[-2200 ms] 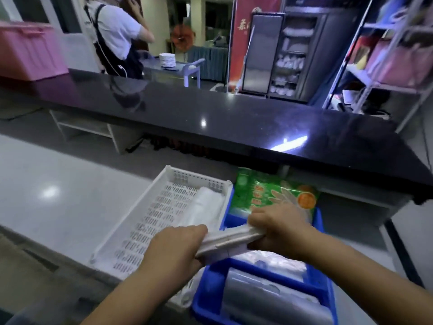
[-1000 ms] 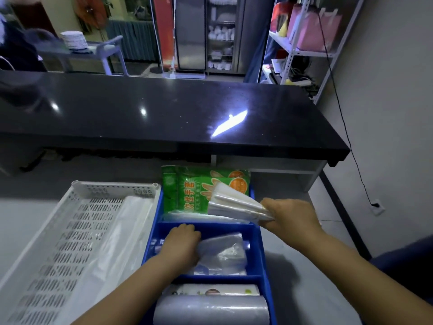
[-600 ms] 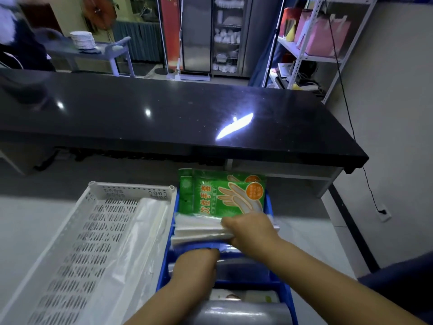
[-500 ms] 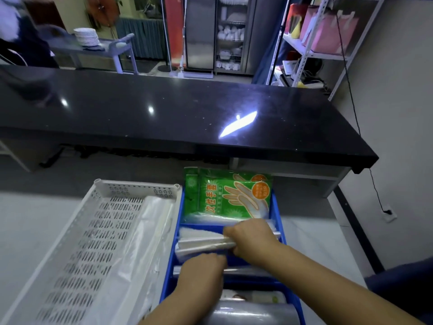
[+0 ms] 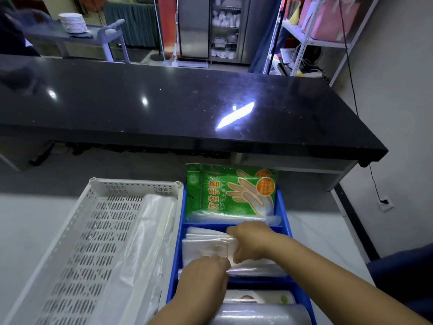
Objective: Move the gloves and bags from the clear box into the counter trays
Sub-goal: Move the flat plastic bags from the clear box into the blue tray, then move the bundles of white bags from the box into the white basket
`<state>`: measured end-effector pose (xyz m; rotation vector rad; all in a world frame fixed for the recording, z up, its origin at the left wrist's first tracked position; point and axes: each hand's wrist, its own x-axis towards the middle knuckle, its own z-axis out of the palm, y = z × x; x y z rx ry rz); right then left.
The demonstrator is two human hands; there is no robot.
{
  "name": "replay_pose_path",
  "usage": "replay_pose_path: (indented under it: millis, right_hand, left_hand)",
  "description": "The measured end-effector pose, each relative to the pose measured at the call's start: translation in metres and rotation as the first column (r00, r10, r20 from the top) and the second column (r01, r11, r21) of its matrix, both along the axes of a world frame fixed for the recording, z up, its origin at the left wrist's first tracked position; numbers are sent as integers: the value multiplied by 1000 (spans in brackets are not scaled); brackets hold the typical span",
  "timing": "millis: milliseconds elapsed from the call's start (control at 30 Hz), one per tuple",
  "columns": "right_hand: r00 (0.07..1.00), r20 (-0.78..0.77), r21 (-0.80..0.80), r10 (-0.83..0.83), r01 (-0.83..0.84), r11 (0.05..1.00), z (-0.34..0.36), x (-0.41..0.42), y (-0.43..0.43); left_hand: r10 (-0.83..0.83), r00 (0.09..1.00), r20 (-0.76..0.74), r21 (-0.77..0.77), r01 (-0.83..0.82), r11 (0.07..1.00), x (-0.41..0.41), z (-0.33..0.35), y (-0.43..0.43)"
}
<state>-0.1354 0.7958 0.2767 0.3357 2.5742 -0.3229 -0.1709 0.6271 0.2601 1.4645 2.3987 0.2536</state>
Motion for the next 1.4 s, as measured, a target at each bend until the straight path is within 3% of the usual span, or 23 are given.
replay_pose_path:
  millis: [167,333,600,733,933,1033,1167,1233,1300,1400]
  right_hand:
    - [978,-199,95,68,-49,994,-6,10,-4]
    - [946,-324,70,-20,45,997,5,27,6]
    - [857,-513,153,-49,148,977,3,58,3]
    - [909,-417,245,-23,137,960,-6,61,6]
    - [844,-536,236,-9,160,958,10,67,5]
    - [837,-546,248,28,130,960,9,72,5]
    - [919,-384,278,89,23,960,0,76,6]
    - [911,-393,332,124,15,943,2,75,9]
    - [925,-361,298,121,-9,954,4,70,11]
    - [889,-432,229,148,-51,972,8,56,7]
  left_hand:
    - [58,998,-31,29,-57,998,-13,2,-3]
    - [84,992,-90,79,-77,994,-31,5,-2]
    - [-7,957,-289,138,49,989,-39,8,12]
    - [-29,948,-318,101,64,993,-42,6,13]
    - [-10,951,-309,133,54,990,-45,15,8]
    - [-77,940,-332,93,114,989,-42,17,3]
    - [-139,896,-422,-20,144,989,-38,16,-4]
    - [-159,878,-451,-34,161,986,-40,20,-11]
    - [-137,867,-479,-10,151,988,-42,27,-21]
    - [27,900,-436,119,28,993,-43,42,-46]
